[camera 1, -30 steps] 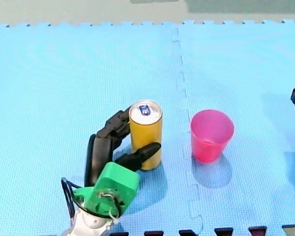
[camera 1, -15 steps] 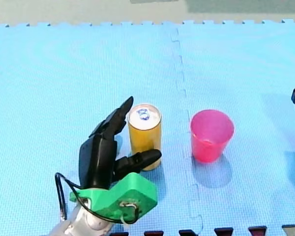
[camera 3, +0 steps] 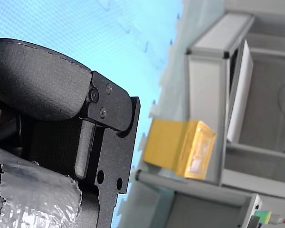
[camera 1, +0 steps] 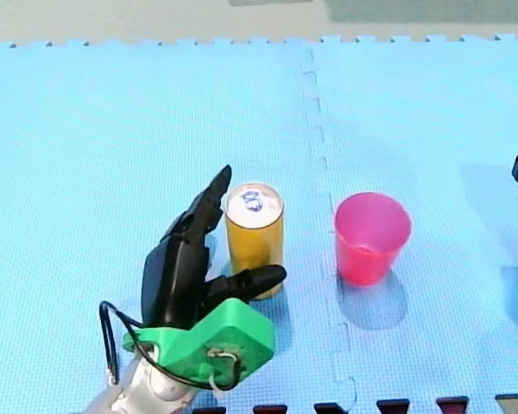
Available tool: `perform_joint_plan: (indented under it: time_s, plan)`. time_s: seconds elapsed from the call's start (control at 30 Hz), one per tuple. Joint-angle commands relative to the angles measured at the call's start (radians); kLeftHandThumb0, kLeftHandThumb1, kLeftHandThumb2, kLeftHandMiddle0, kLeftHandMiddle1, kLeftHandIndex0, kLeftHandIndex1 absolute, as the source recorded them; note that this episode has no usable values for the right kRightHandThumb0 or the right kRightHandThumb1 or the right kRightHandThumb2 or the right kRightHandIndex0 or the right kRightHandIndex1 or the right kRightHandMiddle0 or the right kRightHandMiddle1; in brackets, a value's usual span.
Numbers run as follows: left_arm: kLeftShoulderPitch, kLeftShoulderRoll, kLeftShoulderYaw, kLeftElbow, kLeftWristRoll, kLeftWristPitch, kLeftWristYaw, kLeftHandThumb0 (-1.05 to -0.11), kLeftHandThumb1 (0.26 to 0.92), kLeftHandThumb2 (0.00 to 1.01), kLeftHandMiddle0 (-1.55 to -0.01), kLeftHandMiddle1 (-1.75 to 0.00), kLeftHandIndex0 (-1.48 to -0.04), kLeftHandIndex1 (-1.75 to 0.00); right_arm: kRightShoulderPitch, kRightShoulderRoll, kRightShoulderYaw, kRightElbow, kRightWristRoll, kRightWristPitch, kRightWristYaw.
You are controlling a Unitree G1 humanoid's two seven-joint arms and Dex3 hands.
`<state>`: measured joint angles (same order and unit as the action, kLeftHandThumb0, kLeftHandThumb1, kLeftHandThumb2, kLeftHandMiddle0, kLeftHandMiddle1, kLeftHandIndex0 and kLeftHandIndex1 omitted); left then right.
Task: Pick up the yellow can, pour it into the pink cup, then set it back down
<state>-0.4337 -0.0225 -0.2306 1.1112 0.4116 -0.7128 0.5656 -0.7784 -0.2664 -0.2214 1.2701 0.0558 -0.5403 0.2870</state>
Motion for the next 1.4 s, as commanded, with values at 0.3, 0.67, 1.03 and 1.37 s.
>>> perform_joint_plan:
  time_s: [0.3, 0.67, 1.03, 1.37]
  plan:
    - [0.094, 0.01, 0.123, -0.131, -0.368, -0.103, -0.524, -1.048, 0.832, 0.0, -0.26, 0.0, -0.2, 0.0, -0.003, -0.008, -0.003, 0.002, 0.003, 0.011, 0.004]
    - [0.143, 0.02, 0.157, -0.217, -0.48, -0.112, -0.716, -1.048, 0.862, 0.01, -0.21, 0.0, -0.19, 0.0, -0.007, -0.01, -0.004, 0.006, 0.003, 0.024, 0.001]
    - [0.164, 0.008, 0.213, -0.27, -0.509, -0.089, -0.8, -1.048, 0.864, 0.01, -0.21, 0.0, -0.2, 0.0, -0.013, -0.008, -0.007, 0.008, 0.001, 0.034, -0.004]
    - [0.182, 0.034, 0.259, -0.266, -0.509, -0.137, -0.828, -1.048, 0.859, 0.0, -0.21, 0.0, -0.2, 0.0, -0.017, -0.009, -0.014, 0.008, 0.008, 0.039, 0.008]
